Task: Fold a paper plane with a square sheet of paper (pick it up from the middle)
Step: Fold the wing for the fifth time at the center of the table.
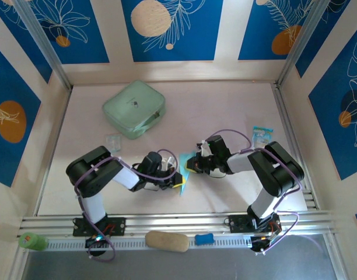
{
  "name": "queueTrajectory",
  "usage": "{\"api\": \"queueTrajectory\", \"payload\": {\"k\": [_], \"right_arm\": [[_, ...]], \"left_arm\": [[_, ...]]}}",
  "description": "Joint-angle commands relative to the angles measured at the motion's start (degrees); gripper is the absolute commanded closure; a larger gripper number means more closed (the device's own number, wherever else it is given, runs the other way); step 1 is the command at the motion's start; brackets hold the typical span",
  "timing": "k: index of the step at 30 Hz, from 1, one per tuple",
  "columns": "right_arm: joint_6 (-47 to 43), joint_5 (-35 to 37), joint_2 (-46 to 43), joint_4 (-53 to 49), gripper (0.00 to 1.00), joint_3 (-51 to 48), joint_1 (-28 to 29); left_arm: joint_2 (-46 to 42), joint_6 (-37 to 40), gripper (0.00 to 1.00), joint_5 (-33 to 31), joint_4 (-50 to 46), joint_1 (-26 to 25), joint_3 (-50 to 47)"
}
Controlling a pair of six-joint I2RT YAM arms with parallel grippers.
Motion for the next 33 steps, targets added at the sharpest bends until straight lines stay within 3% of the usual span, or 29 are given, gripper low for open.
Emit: {"api": "queueTrajectory", "payload": {"k": [1,11,20,33], "right_arm": [[0.03,0.99,1.49,-2.11,0.94,1.19,-0.18],[1.19,2.92,3.96,-3.58,0.94,1.24,-0.01],[1.94,5.03,4.39,-6.82,0.94,1.76,0.60],[2.42,7.43,5.41,-10.40,0.95,3.53,2.40]], "left_arm": [[3.41,-0.16,1.00,-1.67,-7.63,1.28,-0.88],[2.68,2.69,1.00,-1.22,-13.85,1.73,0.43],[-0.89,9.47,0.82,0.91,-24.19,1.59,2.57],[-3.26,18.58,0.96,5.06,-34.57,0.09,4.89]]}}
